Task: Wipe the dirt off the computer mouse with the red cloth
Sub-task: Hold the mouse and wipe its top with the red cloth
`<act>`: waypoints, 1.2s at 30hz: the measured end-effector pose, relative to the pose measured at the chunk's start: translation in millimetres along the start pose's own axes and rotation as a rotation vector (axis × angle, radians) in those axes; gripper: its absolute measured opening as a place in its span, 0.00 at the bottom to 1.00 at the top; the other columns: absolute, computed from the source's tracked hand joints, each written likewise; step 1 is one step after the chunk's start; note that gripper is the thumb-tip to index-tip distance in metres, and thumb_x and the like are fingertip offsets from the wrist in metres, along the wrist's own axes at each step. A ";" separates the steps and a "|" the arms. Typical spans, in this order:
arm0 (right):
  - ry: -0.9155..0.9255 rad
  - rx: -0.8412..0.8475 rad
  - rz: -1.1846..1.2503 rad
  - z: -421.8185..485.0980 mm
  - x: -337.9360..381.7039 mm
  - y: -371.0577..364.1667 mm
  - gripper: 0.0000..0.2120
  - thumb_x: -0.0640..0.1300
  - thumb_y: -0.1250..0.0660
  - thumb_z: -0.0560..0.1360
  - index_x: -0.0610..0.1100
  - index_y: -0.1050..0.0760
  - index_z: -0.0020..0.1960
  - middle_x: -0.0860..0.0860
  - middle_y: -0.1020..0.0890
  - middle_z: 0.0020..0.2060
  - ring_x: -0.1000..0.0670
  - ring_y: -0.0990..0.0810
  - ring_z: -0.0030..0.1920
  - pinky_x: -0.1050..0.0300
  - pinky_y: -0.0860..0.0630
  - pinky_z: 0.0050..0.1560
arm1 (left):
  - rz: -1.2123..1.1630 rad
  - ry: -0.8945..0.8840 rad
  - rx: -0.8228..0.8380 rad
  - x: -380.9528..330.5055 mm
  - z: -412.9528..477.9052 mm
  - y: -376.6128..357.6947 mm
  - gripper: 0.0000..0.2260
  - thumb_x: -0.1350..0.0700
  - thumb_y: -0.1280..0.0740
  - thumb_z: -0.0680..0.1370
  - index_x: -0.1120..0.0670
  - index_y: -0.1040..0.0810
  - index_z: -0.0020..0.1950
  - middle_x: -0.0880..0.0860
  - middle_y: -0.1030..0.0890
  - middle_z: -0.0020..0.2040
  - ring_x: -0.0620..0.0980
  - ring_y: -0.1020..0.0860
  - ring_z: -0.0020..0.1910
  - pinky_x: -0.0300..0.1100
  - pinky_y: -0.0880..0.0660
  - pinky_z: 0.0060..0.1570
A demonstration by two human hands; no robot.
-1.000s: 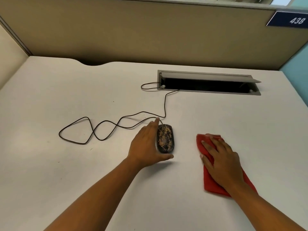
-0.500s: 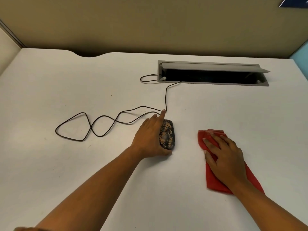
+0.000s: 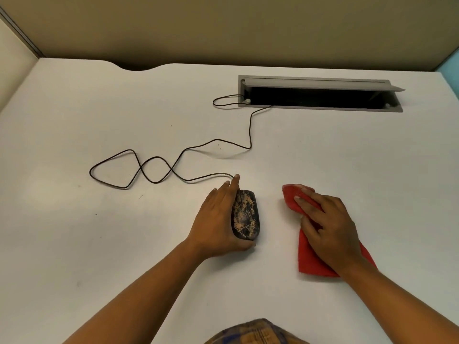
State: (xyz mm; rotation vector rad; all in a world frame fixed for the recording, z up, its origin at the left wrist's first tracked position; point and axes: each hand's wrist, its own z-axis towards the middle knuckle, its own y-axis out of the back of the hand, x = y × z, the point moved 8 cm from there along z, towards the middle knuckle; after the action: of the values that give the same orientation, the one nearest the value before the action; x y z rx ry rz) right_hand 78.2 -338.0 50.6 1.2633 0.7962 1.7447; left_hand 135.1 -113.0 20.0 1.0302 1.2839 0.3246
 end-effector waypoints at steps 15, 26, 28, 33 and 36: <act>-0.032 0.052 0.018 -25.4 42.2 -1.9 0.23 0.51 0.37 0.72 0.53 0.22 0.66 0.56 0.23 0.55 0.53 0.24 0.55 0.58 0.21 0.43 | -0.059 -0.005 0.024 -2.2 -39.0 -16.8 0.64 0.33 0.23 0.55 0.48 0.58 0.80 0.49 0.33 0.73 0.49 0.35 0.68 0.50 0.37 0.70; -0.038 0.304 -0.166 -24.1 41.5 -35.0 0.23 0.61 0.35 0.69 0.55 0.20 0.60 0.54 0.26 0.47 0.51 0.27 0.49 0.60 0.28 0.34 | -0.188 0.002 0.026 2.4 -43.7 -17.0 0.67 0.32 0.21 0.55 0.44 0.64 0.78 0.47 0.36 0.76 0.45 0.37 0.73 0.42 0.37 0.70; -0.035 0.313 -0.180 -25.1 42.4 -37.7 0.22 0.64 0.36 0.70 0.55 0.19 0.59 0.54 0.24 0.51 0.51 0.27 0.51 0.58 0.25 0.35 | -0.198 0.013 0.014 5.5 -43.2 -14.9 0.69 0.29 0.23 0.55 0.47 0.66 0.79 0.48 0.36 0.77 0.45 0.38 0.74 0.42 0.39 0.71; -0.065 0.328 -0.274 -23.3 40.8 -43.1 0.16 0.57 0.34 0.74 0.54 0.21 0.59 0.55 0.23 0.64 0.49 0.25 0.59 0.55 0.23 0.44 | -0.153 0.008 0.012 9.8 -40.9 -15.1 0.69 0.25 0.25 0.53 0.47 0.66 0.79 0.49 0.34 0.76 0.46 0.36 0.73 0.41 0.40 0.71; -0.091 0.334 -0.289 -21.0 43.2 -44.4 0.14 0.52 0.32 0.74 0.52 0.21 0.59 0.55 0.22 0.63 0.49 0.25 0.61 0.54 0.23 0.48 | -0.119 -0.004 0.002 9.9 -41.2 -16.5 0.69 0.24 0.27 0.53 0.47 0.65 0.79 0.48 0.33 0.74 0.47 0.34 0.71 0.41 0.37 0.70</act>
State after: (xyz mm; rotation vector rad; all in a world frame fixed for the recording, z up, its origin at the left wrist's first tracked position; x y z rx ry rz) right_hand 62.4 -279.7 25.5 1.3546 1.1884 1.3513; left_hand 96.0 -96.5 3.6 0.9515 1.3362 0.2303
